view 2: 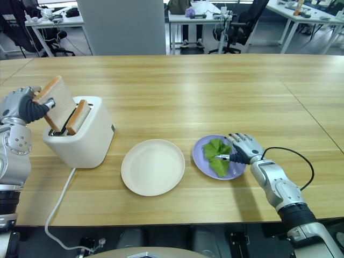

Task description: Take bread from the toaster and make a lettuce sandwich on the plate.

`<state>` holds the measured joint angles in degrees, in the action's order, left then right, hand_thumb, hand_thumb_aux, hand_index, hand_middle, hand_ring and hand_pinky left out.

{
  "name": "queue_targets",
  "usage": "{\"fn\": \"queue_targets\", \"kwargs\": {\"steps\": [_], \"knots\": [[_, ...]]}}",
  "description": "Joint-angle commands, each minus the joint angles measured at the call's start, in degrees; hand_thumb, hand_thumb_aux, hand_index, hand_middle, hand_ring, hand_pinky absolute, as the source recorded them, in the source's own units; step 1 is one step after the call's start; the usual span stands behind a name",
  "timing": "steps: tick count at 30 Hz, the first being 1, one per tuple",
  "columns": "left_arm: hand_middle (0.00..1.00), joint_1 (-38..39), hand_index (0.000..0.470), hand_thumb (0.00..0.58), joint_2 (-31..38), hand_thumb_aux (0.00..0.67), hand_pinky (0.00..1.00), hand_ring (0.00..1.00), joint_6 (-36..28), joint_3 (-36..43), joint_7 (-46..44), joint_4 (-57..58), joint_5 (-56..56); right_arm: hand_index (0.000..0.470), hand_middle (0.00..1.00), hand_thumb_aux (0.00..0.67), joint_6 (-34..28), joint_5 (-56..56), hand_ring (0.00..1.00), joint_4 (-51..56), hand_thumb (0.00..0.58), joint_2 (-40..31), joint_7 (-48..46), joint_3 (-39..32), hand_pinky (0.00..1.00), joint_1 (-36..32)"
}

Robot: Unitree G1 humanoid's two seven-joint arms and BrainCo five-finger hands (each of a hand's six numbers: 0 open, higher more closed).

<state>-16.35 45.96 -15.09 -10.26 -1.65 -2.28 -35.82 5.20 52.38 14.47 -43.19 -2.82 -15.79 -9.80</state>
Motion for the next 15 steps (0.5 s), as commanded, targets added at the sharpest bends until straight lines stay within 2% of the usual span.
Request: {"fn": "queue_targets", "kwargs": {"steps": [1,2,3,5,8,10,13,14,15], "knots": [[1.0,-2.2,0.46,0.58,-0.9,0.67,1.0,1.0,2.2,-3.4,2.3,-6.8,2.2,0.15,0.0,0.218,-0.8,1.6,0.0,-4.7,0.316,-1.5,-4.1,-1.5,0.0,2.2],[1.0,-2.8,0.46,0.58,-2.2,0.67,1.0,1.0,2.7,-4.2,2.1,-9.2,4.3,0.15,0.0,0.218,-0.8,2.0,0.0,-5.2,0.316,-1.7,-4.7,-1.9,0.0,2.5],[1.0,-3.3,0.46,0.58,-3.6,0.67,1.0,1.0,2.9,-5.0,1.7,-12.0,6.3,0.235,0.0,0.342,-0.6,2.2,0.0,-5.5,0.441,-1.8,-5.2,-2.2,0.0,2.6],[1.0,-4.2,0.46,0.58,-5.6,0.67,1.0,1.0,2.9,-5.6,0.6,-17.3,8.7,0.281,0.0,0.41,0.0,2.6,0.0,-5.6,0.493,-1.8,-5.9,-3.0,0.0,2.2],[1.0,-5.1,0.46,0.58,-7.8,0.67,1.0,1.0,1.9,-5.2,-1.9,-22.2,11.5,0.308,0.0,0.449,0.7,3.6,0.0,-3.7,0.517,-1.6,-6.5,-4.6,0.0,0.9],[1.0,-5.5,0.46,0.58,-9.6,0.67,1.0,1.0,0.7,-4.6,-3.9,-24.0,14.2,0.415,0.0,0.604,1.2,4.0,0.0,-1.6,0.574,-1.0,-6.8,-5.8,0.0,-0.5],[1.0,-4.7,0.46,0.58,-11.9,0.67,1.0,1.0,-0.2,-2.5,-6.3,-24.5,16.2,0.429,0.0,0.625,1.8,4.7,0.0,2.4,0.577,0.5,-6.9,-8.1,0.0,-3.1],[1.0,-4.1,0.46,0.58,-12.7,0.67,1.0,1.0,-0.3,-1.4,-7.1,-24.3,16.9,0.456,0.0,0.665,2.0,4.9,0.0,4.0,0.58,1.1,-6.8,-8.9,0.0,-4.0],[1.0,-3.4,0.46,0.58,-13.7,0.67,1.0,1.0,-0.3,-0.3,-7.7,-23.9,17.5,0.456,0.0,0.665,2.3,5.4,0.0,5.3,0.58,1.5,-6.7,-9.8,0.0,-4.8]]}}
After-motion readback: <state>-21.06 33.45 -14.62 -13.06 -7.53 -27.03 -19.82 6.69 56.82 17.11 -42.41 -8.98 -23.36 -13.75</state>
